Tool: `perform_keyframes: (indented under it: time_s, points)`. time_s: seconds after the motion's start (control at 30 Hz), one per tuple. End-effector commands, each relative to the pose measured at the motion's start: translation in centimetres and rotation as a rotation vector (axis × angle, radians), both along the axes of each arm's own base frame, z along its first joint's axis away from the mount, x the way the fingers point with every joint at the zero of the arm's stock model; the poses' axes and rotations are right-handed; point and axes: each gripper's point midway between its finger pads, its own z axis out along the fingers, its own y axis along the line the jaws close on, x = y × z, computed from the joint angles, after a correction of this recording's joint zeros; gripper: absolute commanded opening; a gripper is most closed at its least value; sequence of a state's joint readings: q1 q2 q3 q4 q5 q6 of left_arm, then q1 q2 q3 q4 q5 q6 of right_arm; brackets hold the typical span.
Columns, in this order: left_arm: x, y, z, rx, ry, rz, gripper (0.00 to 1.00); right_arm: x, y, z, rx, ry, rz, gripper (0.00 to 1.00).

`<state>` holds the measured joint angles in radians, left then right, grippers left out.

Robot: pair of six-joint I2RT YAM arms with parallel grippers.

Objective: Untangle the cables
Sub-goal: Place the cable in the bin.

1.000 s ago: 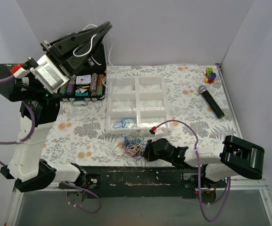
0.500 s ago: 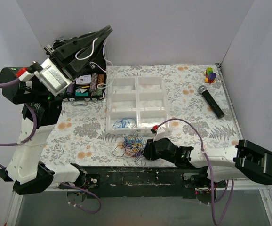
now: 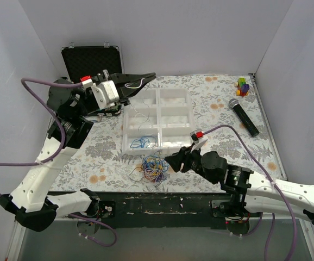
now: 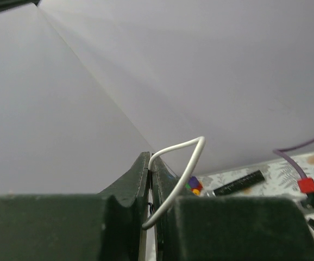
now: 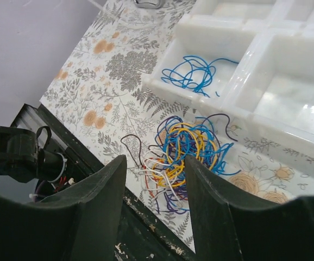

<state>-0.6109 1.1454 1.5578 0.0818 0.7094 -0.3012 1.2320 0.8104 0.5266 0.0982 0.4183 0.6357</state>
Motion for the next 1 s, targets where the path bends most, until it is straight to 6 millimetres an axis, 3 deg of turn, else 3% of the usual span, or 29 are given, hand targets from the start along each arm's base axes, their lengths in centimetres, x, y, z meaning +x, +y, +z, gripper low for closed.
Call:
perform_keyframes:
  time_s: [0.0,0.23,0.37,0.57,0.97]
  points:
    - [-0.1,-0.7,-2.3,0.038,0.071,-0.045,0.0,0.9,-2.9,1.0,-0.029,-0.031,-0.098,0.54]
    - [2.4,-3.1,-6.2,0.085,0.169,-0.083,0.0,1.6,-8.2,1.2,-0.027,-0.01,-0.276,0.48]
    - [3.7,-4.8,-7.9,0.106,0.202,-0.101,0.0,1.9,-10.2,1.8,-0.016,-0.013,-0.338,0.47]
    - [5.4,-7.5,-11.0,0.151,0.257,-0.127,0.0,2.1,-11.8,3.3,-0.008,-0.035,-0.379,0.46]
    - [6.5,-12.2,-16.8,0.244,0.311,-0.167,0.0,2.0,-13.4,5.2,0.025,-0.075,-0.396,0.46]
